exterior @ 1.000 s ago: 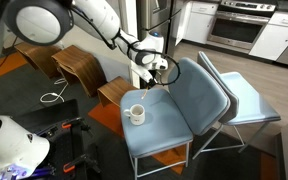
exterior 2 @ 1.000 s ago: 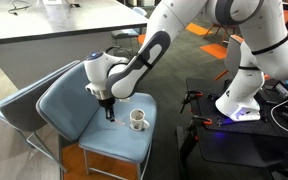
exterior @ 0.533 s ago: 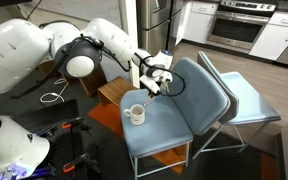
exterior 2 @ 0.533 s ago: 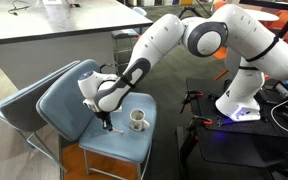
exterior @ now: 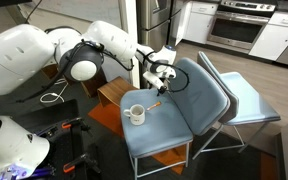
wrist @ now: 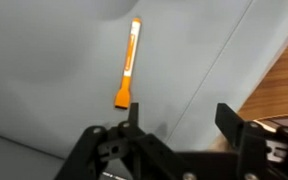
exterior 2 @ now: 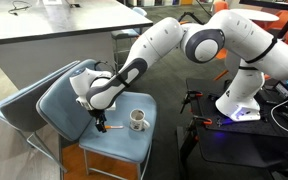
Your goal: Pick the marker from the chair and put it on the chair
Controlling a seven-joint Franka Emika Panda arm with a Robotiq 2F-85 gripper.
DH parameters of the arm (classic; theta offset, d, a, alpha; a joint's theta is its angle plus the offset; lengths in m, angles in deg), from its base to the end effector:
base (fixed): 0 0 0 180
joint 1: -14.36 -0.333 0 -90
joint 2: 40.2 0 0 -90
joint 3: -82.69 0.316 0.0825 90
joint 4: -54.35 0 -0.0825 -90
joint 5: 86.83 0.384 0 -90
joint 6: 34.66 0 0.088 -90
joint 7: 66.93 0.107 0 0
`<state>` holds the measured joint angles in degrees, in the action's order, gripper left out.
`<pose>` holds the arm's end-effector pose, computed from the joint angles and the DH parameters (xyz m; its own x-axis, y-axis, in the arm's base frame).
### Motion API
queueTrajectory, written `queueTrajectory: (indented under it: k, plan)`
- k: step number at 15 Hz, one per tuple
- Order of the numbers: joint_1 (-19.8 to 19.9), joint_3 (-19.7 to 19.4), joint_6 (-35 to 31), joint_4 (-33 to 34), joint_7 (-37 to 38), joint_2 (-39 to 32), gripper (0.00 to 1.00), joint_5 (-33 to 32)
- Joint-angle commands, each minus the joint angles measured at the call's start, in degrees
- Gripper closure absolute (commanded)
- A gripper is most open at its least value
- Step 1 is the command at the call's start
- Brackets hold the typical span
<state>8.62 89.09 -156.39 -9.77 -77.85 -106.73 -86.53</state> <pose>0.7272 0.1326 0.0793 0.9318 0.3390 -0.1294 0.3225 -0.9372 -0.1331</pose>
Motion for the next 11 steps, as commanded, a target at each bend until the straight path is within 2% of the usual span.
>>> queueTrajectory:
  k: [1, 5, 11]
  plan:
    - [-0.4, -1.0, -3.9, -5.5, 1.1, 3.5, 0.0, -0.8]
    - [-0.4, -1.2, -11.0, -13.2, 1.5, 7.2, 0.0, -0.7]
    - [-2.0, -3.1, -20.2, -26.4, 5.6, 14.1, 0.0, -3.9]
